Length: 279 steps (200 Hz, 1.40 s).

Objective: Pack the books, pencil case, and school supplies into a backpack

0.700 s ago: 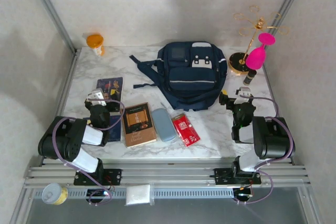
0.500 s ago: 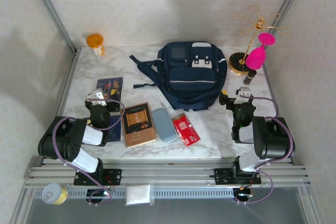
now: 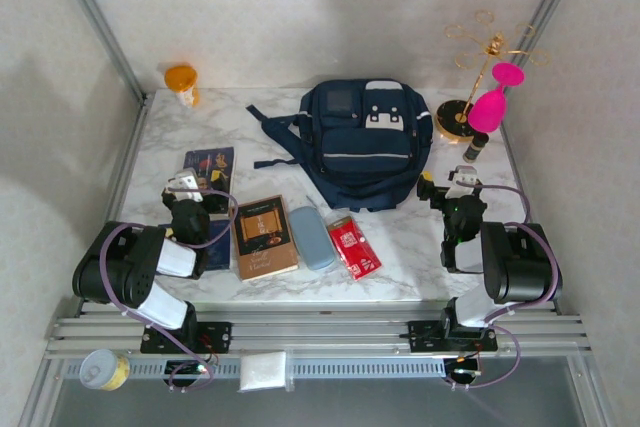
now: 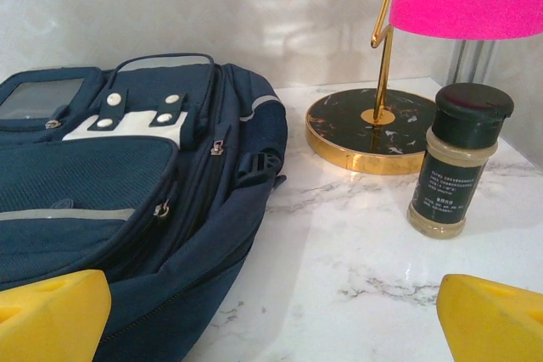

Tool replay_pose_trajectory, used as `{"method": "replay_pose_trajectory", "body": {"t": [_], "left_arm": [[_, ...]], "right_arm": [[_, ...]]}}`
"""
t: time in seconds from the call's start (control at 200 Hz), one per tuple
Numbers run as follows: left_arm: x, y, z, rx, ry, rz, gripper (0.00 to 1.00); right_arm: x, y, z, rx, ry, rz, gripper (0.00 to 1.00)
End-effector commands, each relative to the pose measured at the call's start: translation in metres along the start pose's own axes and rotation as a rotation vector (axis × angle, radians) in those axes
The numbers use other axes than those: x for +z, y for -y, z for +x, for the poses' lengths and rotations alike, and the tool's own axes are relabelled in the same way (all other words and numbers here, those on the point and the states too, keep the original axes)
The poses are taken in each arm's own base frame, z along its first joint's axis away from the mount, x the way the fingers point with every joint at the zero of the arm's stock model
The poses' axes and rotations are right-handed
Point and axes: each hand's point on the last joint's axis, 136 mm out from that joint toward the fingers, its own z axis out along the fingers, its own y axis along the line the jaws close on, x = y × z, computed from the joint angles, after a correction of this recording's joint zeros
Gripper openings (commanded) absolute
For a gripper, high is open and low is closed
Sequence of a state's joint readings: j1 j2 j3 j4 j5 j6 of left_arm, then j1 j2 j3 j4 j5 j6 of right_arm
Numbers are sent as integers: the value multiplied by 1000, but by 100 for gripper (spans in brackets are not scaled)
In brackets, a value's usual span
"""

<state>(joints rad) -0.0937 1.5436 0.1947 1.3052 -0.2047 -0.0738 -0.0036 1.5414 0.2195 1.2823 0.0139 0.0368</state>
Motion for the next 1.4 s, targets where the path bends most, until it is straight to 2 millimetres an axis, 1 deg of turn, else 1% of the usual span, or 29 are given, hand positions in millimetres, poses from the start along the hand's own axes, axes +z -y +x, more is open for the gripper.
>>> {"method": "replay_pose_trajectory", "body": {"t": [0.0,0.656,0.791,0.871,1.006,1.061,1.081,1.091,1.101,1.126,1.156,1.222,1.302,1.347,1.392], "left_arm": [[4,2,-11,0,33,6,99],[4,2,-11,0,33,7,99],[3,3,-14,1,38,13,99],[0,5,-19,2,44,27,99],[-4,5,-33,-9,45,21,99],[-6,7,-40,-21,38,25,99],[-6,7,-41,-26,28,25,99],[-7,7,-43,-33,29,25,99],[-7,7,-44,-40,28,25,99],[-8,7,-48,-62,27,23,99],[-10,7,-52,-88,25,18,99],[-14,6,-67,-156,38,15,99],[-16,3,-80,-263,28,-11,99],[-18,-2,-87,-352,25,-48,99],[-21,-12,-87,-429,0,-114,99]], "right_arm": [[-1,-1,-1,-16,9,-1,99],[-1,-1,-1,-16,9,-1,99],[-2,-1,-2,-15,14,1,99],[-2,2,-7,-7,17,19,99],[-6,8,-17,12,19,61,99],[-5,12,-18,33,-6,83,99],[-6,14,-14,46,-28,93,99],[-3,14,-21,52,-19,96,99],[-2,14,-23,59,-23,98,99],[-1,15,-27,76,-30,102,99],[0,15,-27,91,-55,107,99],[2,15,-31,123,-81,108,99],[1,13,-38,178,-104,102,99],[-3,15,-43,265,-110,119,99],[-7,20,-43,381,-136,168,99]]}}
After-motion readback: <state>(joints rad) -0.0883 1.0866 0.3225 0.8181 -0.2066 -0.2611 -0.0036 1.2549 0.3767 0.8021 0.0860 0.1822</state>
